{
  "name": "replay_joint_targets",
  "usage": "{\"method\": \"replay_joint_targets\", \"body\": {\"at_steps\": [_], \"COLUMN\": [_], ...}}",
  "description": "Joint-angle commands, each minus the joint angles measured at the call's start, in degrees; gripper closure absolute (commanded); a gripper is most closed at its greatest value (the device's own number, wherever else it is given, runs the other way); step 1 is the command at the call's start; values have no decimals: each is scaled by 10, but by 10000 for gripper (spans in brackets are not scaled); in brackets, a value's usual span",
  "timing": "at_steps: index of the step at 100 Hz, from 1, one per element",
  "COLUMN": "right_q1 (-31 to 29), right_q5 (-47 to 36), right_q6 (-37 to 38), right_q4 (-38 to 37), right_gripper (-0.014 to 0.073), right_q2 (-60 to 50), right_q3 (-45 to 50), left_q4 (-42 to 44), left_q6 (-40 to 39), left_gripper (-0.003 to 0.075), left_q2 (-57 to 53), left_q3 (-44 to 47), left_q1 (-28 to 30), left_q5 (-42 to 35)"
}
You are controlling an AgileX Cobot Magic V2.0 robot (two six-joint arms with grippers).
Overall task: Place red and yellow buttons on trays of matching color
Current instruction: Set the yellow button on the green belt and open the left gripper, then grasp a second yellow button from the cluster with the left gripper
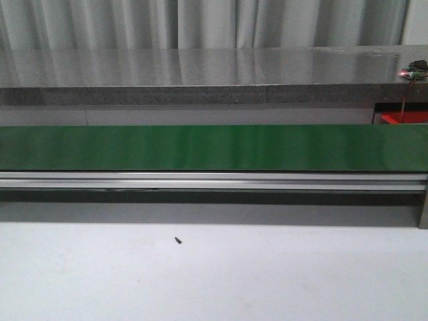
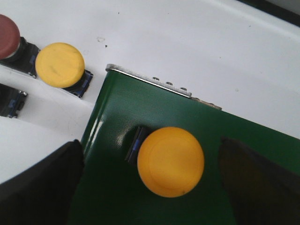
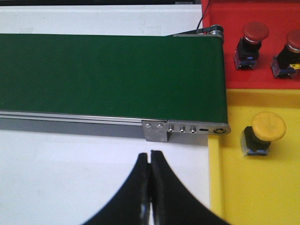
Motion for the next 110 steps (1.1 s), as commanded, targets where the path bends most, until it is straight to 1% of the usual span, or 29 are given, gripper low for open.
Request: {"method": "replay_joint_targets", "body": {"at_steps": [1,12,22,35,71,91,110], "right_q1": [1,1,1,1,1,1,1], "right_q5": [-40,-40,-40,-40,-39,-39,-39], "right_q6": [-3,-3,-3,-3,-3,-3,-3], "right_q4": [7,7,7,7,7,7,8], "right_gripper": [661,661,661,661,661,661,661], "right_q2": [-1,-1,-1,-1,-1,-1,-1], "right_q3": [-15,-15,-15,-15,-15,-15,-15], "left_q4": [-10,-10,-10,-10,9,24,31], "left_q6": [4,4,4,4,4,9,66], "left_gripper": [134,134,134,134,134,134,134], "left_q2": [-47,-69,-84,-86,-37,1,30], "left_q3": [-18,-18,-18,-18,-18,-18,-19], "left_q1": [-4,2,22,53,131,139,139], "left_q5": [-21,-43,-61,-56,-57,-65,-74]}}
